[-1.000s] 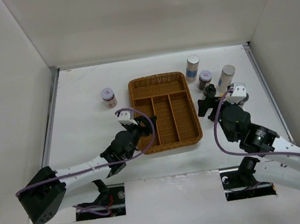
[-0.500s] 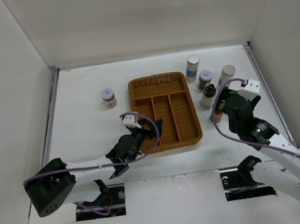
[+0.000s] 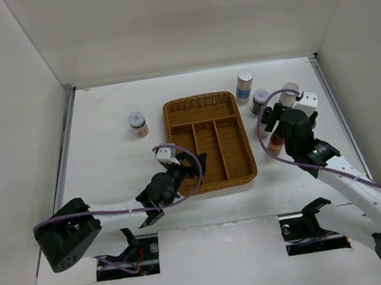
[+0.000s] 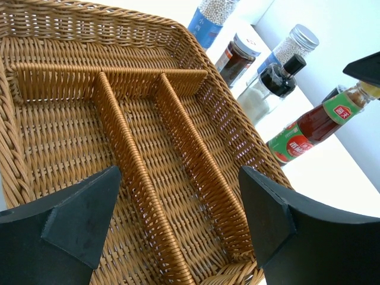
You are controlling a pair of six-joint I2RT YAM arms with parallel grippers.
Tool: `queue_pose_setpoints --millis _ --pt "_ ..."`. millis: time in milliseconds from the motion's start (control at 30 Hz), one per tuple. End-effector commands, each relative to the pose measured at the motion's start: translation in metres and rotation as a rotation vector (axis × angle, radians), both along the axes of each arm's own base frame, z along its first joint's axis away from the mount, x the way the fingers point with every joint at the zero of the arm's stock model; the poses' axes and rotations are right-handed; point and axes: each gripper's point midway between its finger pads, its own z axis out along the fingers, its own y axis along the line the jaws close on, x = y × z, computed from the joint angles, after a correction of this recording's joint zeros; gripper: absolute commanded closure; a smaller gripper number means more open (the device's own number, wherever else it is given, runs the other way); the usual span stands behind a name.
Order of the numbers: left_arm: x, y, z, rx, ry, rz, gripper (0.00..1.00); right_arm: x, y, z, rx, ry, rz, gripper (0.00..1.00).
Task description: Organize the condiment bottles
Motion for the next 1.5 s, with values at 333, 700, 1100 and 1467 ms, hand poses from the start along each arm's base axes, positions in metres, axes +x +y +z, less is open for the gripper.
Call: queue_pose_setpoints --millis 333,700,1100,1467 --pt "0.004 0.007 0.017 -0.084 -0.031 0.024 0.2 0.02 0.008 0.01 0.021 -0.026 0.03 0.53" --pt "0.01 0.037 0.027 -0.135 -0.048 0.142 0.19 -0.004 0.029 0.134 0.0 -0.287 0.073 0.75" --pt "0.013 0.06 0.027 -0.161 -0.05 0.221 0.2 0.046 0.165 0.19 0.021 -0.404 0.355 0.75" --pt "0.014 0.066 0.025 -0.167 -0.045 0.241 0.2 0.097 0.247 0.153 0.027 -0.342 0.476 0.74"
